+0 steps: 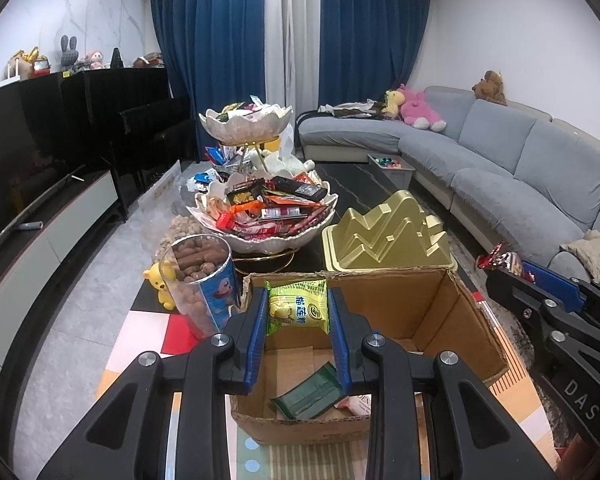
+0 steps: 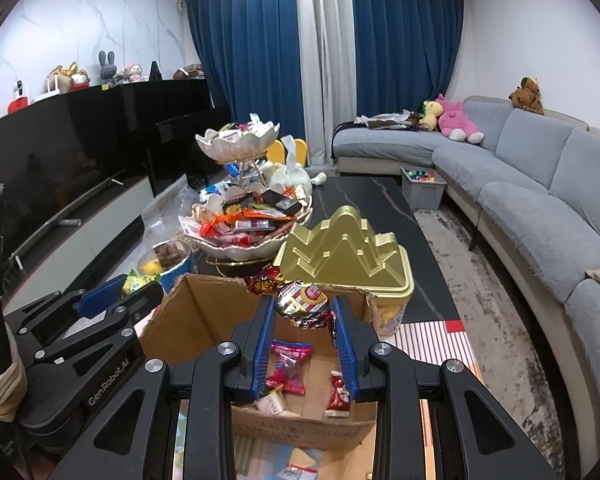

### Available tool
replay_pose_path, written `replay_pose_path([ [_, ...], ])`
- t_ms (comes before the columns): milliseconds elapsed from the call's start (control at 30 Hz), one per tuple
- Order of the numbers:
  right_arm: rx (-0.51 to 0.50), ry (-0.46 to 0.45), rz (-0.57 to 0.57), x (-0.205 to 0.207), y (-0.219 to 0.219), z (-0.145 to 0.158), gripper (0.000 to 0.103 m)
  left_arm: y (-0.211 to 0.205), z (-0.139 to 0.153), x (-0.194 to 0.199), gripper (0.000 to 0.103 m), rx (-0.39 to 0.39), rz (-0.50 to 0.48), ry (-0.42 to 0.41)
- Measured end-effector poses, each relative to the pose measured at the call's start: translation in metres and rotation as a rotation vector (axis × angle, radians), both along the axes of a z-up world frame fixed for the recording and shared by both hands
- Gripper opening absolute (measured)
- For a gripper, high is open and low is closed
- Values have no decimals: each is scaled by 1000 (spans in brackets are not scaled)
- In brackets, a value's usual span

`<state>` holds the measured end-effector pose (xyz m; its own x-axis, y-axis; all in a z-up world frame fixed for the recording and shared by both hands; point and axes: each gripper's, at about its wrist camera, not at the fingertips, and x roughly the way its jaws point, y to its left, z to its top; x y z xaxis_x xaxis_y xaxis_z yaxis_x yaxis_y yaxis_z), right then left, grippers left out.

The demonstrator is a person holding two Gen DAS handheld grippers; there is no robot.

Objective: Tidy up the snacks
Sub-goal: 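Open both tools to drop the candies into the box, then withdraw both tools from the box back toward the remaining snacks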

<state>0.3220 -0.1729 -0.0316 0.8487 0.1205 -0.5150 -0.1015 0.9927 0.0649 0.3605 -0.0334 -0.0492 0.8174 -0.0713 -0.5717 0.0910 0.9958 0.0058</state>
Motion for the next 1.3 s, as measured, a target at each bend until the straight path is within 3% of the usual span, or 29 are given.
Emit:
replay_pose_path([
  [300, -12, 16, 20, 13, 4, -2, 31, -4, -4, 10, 32, 2, -28, 11],
  [367, -16, 13, 24, 14, 4, -2, 31, -4, -5, 10, 35, 2, -25, 11],
  [400, -17, 9, 25, 13, 4, -1, 32, -4, -4, 10, 42, 0, -25, 13],
  [467, -21, 4, 26, 13, 4, 1, 39, -2, -4, 9, 50, -5, -19, 12],
  [600, -20, -14, 12, 8, 1, 5, 63, 1, -2, 6, 62, -4, -5, 11],
  [667, -27, -22, 4, 6, 0, 7, 67, 2, 0, 4, 67, -5, 5, 7],
  [900, -17, -26, -17, -4, -8, 15, 68, 3, 11, -9, 80, 7, 22, -9],
  [1300, -9, -66, -37, -37, -18, 36, 68, -3, 39, -39, 80, 25, 30, -45],
])
